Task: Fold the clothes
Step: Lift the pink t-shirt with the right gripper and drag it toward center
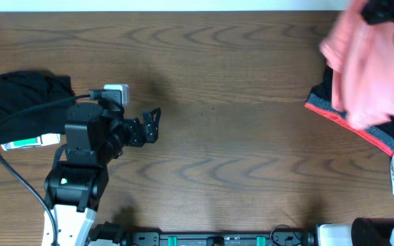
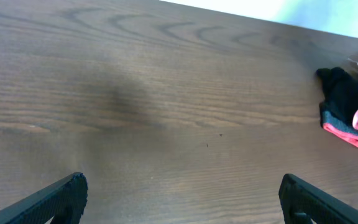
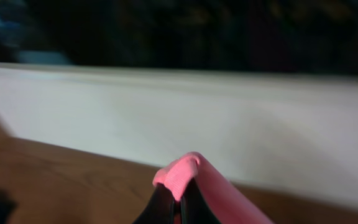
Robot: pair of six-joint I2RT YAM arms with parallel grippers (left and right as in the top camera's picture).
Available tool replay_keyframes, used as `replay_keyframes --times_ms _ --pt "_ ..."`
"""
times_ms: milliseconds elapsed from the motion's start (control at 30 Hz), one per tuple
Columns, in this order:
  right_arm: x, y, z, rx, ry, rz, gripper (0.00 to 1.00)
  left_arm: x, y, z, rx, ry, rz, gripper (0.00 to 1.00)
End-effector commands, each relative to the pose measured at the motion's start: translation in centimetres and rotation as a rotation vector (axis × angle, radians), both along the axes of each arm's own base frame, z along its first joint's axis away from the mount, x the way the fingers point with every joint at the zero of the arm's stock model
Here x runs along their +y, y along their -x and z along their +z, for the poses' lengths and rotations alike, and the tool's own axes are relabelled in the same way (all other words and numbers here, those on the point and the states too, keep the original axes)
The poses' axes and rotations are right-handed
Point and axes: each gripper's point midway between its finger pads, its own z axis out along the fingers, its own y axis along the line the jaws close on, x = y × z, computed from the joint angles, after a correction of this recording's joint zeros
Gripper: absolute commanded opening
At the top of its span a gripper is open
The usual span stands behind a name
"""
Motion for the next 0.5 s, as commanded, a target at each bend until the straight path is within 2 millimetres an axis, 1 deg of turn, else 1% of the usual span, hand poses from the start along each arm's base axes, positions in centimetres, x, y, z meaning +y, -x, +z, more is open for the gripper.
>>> replay_keyframes --times_ms 0,33,167,300,333,400,467 --pt "4.0 2.8 4.1 -0.124 -0.049 0.115 0.01 -0.7 -0.3 0.1 0.003 -0.005 -0.035 0.98" --pt "4.9 3.1 4.8 -0.146 -0.064 0.140 0.01 -0.9 -0.3 -0.1 0.011 -0.006 -0.040 0.98" --pt "7.2 3.7 6.6 -0.207 -0.109 0.206 0.01 -1.6 -0.6 -0.8 0.030 -0.008 -0.060 0.98" --pt "8.2 4.2 6.8 -0.215 -0.117 0.252 0.01 -2.4 -1.1 -0.8 0.018 -0.007 -0.083 0.98" --pt "8.2 4.2 6.5 -0.202 -0.115 0.251 0.01 -2.6 -1.2 -0.7 0.011 -0.006 -0.089 0.98" --pt "7.8 3.9 5.3 -0.151 -0.108 0.232 0.01 -2.9 -1.5 -0.6 -0.001 -0.005 -0.098 0.98" --pt "6.9 3.4 3.0 -0.064 -0.076 0.190 0.01 -3.2 -1.7 -0.5 -0.008 -0.003 -0.106 0.98"
